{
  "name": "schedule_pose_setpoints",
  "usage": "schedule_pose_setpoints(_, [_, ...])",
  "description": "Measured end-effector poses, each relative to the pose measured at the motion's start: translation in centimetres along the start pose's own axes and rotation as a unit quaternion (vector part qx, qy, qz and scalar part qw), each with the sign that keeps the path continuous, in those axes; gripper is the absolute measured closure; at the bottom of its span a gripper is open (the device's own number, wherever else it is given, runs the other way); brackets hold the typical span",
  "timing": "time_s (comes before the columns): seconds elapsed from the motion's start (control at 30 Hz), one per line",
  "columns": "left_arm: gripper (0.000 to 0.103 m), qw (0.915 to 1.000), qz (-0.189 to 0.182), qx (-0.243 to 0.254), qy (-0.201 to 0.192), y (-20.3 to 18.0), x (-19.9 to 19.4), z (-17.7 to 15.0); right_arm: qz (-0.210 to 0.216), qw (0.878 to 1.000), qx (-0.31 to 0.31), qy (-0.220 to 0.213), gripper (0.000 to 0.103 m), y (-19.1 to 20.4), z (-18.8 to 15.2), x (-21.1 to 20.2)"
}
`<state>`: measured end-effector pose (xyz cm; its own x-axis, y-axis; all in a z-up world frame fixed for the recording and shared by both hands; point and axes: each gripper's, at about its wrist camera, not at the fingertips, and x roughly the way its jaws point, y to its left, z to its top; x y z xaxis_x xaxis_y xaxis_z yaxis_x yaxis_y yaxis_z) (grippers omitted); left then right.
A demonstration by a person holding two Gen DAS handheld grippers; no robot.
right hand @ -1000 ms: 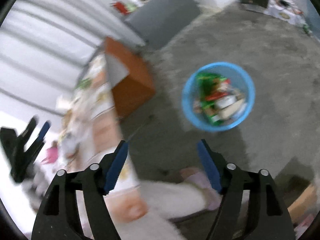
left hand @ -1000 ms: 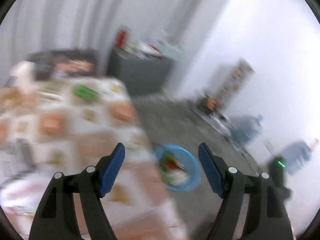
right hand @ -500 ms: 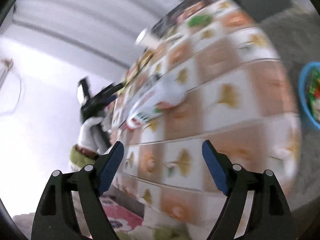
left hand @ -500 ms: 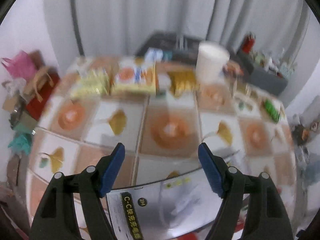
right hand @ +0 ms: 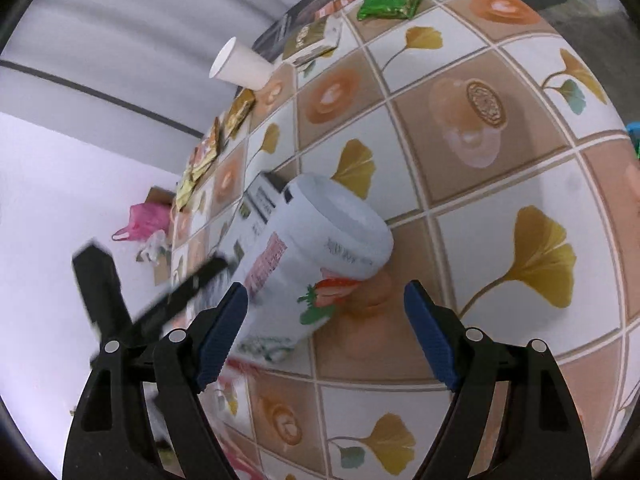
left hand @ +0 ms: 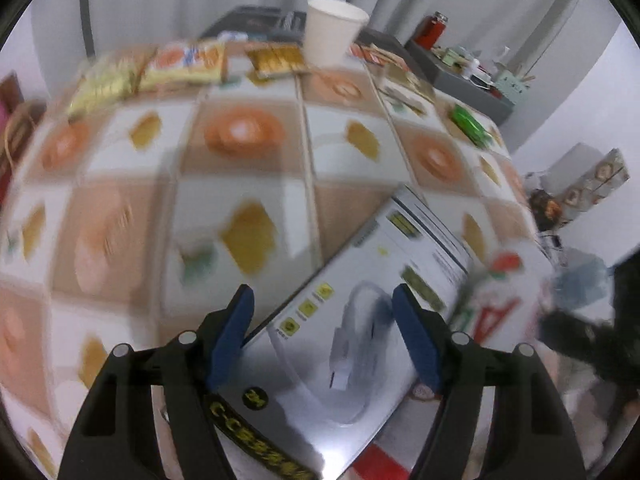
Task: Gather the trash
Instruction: 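Grasp the white KUYAN cable box with left gripper while right gripper grasps white AD milk bottle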
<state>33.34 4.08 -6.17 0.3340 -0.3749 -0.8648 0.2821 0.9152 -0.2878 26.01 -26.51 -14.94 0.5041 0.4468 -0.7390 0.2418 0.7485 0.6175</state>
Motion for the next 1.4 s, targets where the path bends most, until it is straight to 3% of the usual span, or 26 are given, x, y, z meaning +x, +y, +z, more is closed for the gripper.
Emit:
schedule_pose_setpoints(0.2, [0.034, 0.9977, -0.059, -0.031, 0.009, -2.0, -1.3, -5.6, -0.012, 1.0, -0.012, -0.01, 0.025, -0.3, -0.2, -0.4])
schedule_pose_setpoints(0.5, [0.034, 0.9979, -0.052, -0.018, -0.034, -5.7, -3.3, -12.1, -0.057, 0.994, -0.096, -0.008, 0.024, 0.6, -3.6, -2.6])
schedule_pose_setpoints(0.77, [0.033, 0.9983, -0.022, -0.009, -0.054, -5.8, -4.2, -12.7, -0.078, 0.985, -0.154, 0.01, 0.021, 2.6, -4.1, -1.7])
schedule_pose_setpoints(0.97, [0.03, 0.9985, -0.016, -0.014, -0.05, -5.4, -4.8, -13.0, -0.059, 0.985, -0.158, 0.025, 0.02, 2.9, -3.3, 0.0])
schedule_pose_setpoints(1.07, [0.026, 0.9984, -0.012, -0.011, -0.055, -5.7, -4.9, -12.7, -0.042, 0.987, -0.154, 0.034, 0.034, 2.8, -3.3, 0.4])
schedule_pose_setpoints(1.1, [0.024, 0.9983, -0.01, -0.01, -0.056, -5.8, -5.0, -12.6, -0.038, 0.987, -0.153, 0.039, 0.044, 2.7, -3.4, 0.4])
schedule_pose_setpoints(1.4, [0.013, 0.9979, 0.026, 0.015, -0.058, -8.2, -4.0, -10.8, -0.068, 0.987, -0.146, 0.017, 0.047, -0.5, -5.6, -3.1])
